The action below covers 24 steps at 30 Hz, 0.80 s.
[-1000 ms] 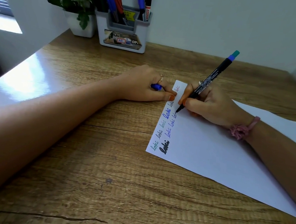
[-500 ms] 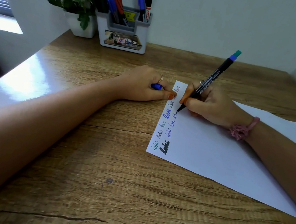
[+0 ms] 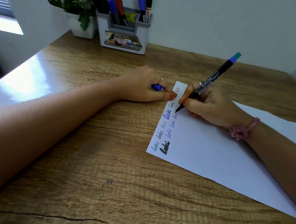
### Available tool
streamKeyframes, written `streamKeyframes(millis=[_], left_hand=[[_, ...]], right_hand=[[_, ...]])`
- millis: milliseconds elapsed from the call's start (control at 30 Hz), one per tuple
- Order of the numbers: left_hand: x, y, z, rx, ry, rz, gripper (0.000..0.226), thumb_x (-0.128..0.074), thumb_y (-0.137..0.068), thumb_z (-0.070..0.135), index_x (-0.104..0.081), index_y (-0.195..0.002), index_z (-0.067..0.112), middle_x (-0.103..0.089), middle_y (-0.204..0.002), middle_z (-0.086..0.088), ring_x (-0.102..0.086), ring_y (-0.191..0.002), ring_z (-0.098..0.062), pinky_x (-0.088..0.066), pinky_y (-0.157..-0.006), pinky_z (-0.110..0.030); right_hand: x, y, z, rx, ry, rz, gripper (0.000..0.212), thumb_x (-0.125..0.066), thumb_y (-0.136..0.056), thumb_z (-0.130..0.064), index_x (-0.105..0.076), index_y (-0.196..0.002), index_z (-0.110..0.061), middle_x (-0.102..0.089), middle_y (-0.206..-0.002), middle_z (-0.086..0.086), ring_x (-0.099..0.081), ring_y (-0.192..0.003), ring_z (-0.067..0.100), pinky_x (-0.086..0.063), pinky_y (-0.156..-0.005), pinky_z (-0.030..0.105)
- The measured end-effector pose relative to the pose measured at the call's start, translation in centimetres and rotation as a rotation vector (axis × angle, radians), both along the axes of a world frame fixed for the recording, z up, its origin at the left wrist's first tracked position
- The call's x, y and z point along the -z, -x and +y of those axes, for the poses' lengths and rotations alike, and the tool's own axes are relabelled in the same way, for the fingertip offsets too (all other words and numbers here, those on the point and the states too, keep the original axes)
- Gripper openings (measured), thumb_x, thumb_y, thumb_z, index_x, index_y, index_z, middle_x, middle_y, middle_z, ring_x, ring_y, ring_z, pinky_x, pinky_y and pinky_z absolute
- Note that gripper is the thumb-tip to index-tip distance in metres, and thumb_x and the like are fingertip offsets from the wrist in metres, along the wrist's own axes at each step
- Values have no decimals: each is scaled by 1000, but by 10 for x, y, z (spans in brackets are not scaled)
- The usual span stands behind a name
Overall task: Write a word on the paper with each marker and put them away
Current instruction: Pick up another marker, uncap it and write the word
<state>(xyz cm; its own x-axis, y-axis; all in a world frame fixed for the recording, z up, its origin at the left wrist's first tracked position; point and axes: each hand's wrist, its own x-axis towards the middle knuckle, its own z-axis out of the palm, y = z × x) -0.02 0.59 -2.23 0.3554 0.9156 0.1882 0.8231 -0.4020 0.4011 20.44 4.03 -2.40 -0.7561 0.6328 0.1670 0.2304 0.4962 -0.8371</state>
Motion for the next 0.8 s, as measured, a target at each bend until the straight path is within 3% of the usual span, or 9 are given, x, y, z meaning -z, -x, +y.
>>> streamKeyframes(millis=[67, 167, 267, 467, 633, 733, 800], left_hand=[[0, 1, -1, 15, -3, -5, 26, -60, -87, 36, -67, -111, 28, -45, -45, 27, -48, -54, 15, -33, -50, -6], [2, 2, 0, 8, -30, -12, 35, -59, -86, 43, -61, -119, 30, -42, -50, 11, -47, -53, 3, -28, -49, -15], [5, 4, 0, -39, -23, -139, 44, -63, -83, 44, -48, -121, 26, -38, -55, 9, -44, -51, 3, -30, -47, -10], [4, 7, -1, -95, 44, -323, 15, -48, -94, 18, -42, -107, 15, -49, -74, 6, -44, -58, 5, -35, -54, -8], [4, 8, -1, -107, 41, -321, 9, -44, -97, 24, -40, -104, 20, -52, -86, 8, -45, -65, 16, -35, -57, -4], [3, 8, -2, -110, 9, -316, 15, -45, -97, 26, -42, -108, 16, -48, -77, 14, -47, -63, 18, -35, -56, -2], [4, 8, -2, -97, 3, -321, 16, -47, -96, 28, -42, -109, 18, -51, -79, 13, -50, -67, 11, -37, -58, -3]], right_hand=[[1, 0, 1, 46, 45, 66, 11, -53, -76, -10, -60, -73, -18, -56, -49, -8, -45, -42, 3, -37, -42, 14], [-3, 1, 4, 120, 121, 209, 10, -50, -75, -5, -56, -74, -14, -51, -48, -9, -41, -43, 6, -35, -43, 17], [-11, 0, 5, 118, 127, 297, 13, -48, -75, 0, -53, -77, -12, -52, -51, -12, -40, -45, 6, -34, -44, 16], [-19, -4, 5, 147, 233, 262, 35, -39, -72, -11, -64, -96, -6, -68, -83, 8, -58, -66, 9, -37, -54, 22], [-19, -9, 1, 242, 148, 267, 5, -53, -80, -12, -53, -84, -16, -74, -82, 6, -58, -64, 7, -40, -55, 17], [-25, -15, -4, 285, 26, 65, 8, -60, -89, -21, -60, -83, -16, -69, -92, 15, -56, -63, 4, -43, -62, 17], [-26, -16, -6, 296, 18, 68, 11, -59, -91, -25, -63, -85, -16, -67, -85, 9, -57, -66, 3, -45, -67, 19]])
